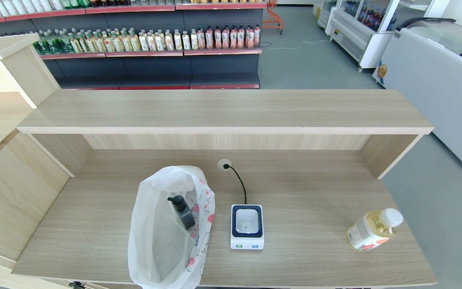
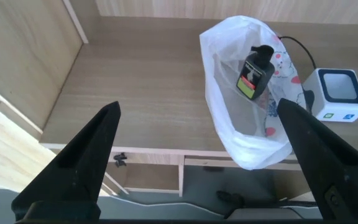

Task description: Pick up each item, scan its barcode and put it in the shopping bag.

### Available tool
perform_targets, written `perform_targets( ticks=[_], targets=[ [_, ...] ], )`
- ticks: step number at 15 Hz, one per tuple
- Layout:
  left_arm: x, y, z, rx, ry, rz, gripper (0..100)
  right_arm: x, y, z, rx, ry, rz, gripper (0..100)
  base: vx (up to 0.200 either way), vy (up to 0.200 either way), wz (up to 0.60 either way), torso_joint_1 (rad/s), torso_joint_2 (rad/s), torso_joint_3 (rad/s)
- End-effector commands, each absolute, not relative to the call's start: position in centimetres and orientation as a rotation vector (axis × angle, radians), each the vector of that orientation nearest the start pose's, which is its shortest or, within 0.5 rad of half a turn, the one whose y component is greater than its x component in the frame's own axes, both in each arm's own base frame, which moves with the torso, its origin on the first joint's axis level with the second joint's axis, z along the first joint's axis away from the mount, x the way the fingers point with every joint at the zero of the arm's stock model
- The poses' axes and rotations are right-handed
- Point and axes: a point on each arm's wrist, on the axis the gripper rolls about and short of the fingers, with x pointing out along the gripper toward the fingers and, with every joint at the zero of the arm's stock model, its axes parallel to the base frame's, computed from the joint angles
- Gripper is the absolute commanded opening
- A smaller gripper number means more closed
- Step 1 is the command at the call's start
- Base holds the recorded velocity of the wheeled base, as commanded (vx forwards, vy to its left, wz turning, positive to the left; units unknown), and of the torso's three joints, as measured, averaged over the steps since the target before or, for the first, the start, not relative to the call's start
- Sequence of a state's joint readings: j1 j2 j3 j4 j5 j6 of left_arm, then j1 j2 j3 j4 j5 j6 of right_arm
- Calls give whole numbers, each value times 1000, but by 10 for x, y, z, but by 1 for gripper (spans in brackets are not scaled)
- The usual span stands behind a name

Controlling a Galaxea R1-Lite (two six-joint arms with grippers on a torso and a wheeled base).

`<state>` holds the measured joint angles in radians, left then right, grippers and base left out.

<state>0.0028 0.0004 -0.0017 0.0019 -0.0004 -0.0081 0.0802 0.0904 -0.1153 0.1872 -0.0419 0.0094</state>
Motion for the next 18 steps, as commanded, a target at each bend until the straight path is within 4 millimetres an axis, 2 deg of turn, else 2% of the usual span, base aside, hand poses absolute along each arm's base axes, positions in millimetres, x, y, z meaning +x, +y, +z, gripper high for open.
perform_targets(
  ticks=[1,5,8,18],
  targets=[
    [-23,0,76,-8,2,3,100,-24,-3,88,-1,173,37,100,-200,0,0,22,22,-2],
    [-23,0,76,-3,2,3,100,-24,-3,88,-3,173,39,100,-200,0,0,-5,-2,5],
    [-23,0,76,25,0,3,100,-24,-3,88,-3,173,39,100,0,0,0,0,0,0],
    [-23,0,76,23,0,2,100,-24,-3,88,-3,173,38,100,0,-200,0,4,0,4]
  ],
)
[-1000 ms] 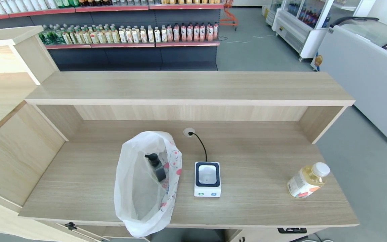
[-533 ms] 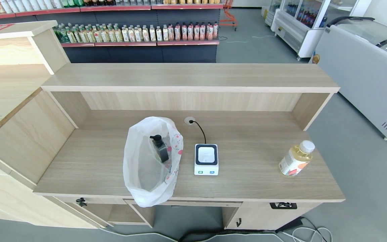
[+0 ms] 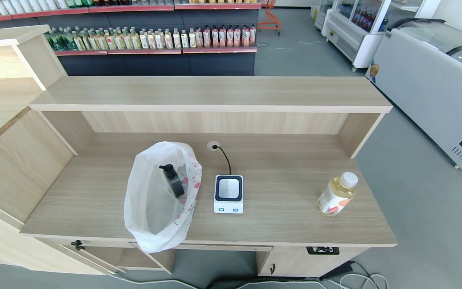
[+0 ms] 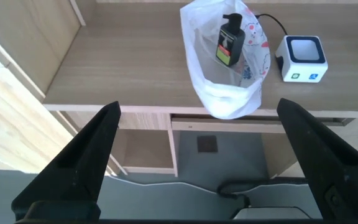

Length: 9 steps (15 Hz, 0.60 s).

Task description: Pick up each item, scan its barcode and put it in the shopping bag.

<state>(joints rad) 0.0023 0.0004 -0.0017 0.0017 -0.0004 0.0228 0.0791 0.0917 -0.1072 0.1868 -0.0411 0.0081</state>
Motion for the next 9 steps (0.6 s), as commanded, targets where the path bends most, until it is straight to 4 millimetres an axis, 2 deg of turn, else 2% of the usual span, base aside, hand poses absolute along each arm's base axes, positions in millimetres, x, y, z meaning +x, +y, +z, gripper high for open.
perform_targets(
  ticks=[1,5,7,9],
  targets=[
    [-23,0,76,20,0,2,100,-24,-3,88,-3,173,38,100,0,-200,0,2,-2,2],
    [-23,0,76,14,2,3,100,-24,-3,88,-3,173,38,100,0,-200,0,4,5,0],
    [-23,0,76,2,2,3,100,-24,-3,89,-1,172,36,100,0,0,0,0,0,0],
    [-23,0,76,2,2,3,100,-24,-3,102,2,167,40,100,0,0,0,0,0,0]
  ],
)
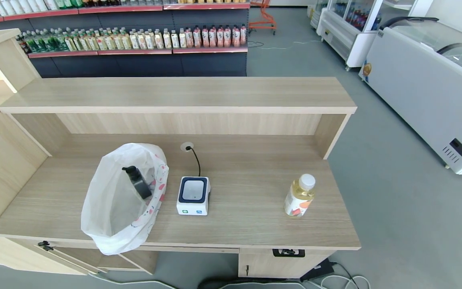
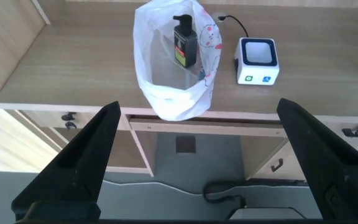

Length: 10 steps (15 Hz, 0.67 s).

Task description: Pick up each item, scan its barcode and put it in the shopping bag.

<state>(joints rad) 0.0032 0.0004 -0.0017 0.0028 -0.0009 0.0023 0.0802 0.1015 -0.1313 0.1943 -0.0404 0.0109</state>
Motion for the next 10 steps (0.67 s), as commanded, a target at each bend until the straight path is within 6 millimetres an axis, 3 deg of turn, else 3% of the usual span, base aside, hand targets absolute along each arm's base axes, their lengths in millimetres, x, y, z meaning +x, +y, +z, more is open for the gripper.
perform_targets(
  ticks=[1,3,5,7,10],
  targets=[
    [-23,0,76,2,2,2,100,-18,-2,116,1,201,40,100,0,0,0,0,0,0],
    [-23,0,76,2,2,3,100,5,0,152,11,266,42,100,0,0,0,0,0,0],
    [-23,0,76,2,2,3,100,20,2,172,8,265,107,100,0,0,0,0,0,0],
    [-23,0,76,2,2,3,100,23,4,168,-15,293,169,100,0,0,0,0,0,0],
    [-23,0,76,2,2,3,100,40,6,150,-56,460,91,100,0,0,0,0,0,0]
  ],
)
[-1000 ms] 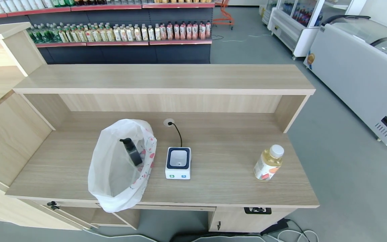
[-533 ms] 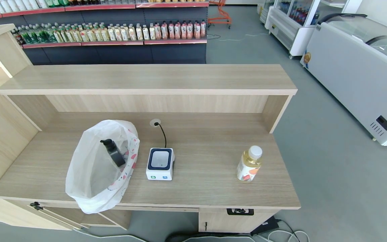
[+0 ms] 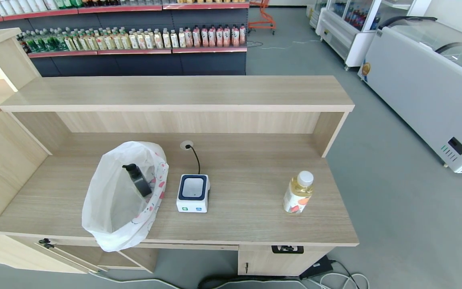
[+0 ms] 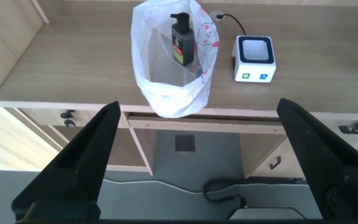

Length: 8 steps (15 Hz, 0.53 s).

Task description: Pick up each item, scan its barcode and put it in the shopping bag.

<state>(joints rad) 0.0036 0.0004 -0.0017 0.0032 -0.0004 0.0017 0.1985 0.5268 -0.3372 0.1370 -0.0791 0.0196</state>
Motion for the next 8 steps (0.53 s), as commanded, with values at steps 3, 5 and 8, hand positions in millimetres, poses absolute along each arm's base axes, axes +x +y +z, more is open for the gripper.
perform_targets(
  ticks=[3,5,8],
  targets=[
    [-23,0,76,2,2,3,100,75,11,147,-144,610,10,100,0,0,0,0,0,0],
    [-23,0,76,2,2,3,100,112,18,146,-156,624,-14,100,0,0,0,0,0,0],
    [-23,0,76,2,2,3,100,163,26,142,-163,629,-41,100,0,0,0,0,0,0]
  ],
)
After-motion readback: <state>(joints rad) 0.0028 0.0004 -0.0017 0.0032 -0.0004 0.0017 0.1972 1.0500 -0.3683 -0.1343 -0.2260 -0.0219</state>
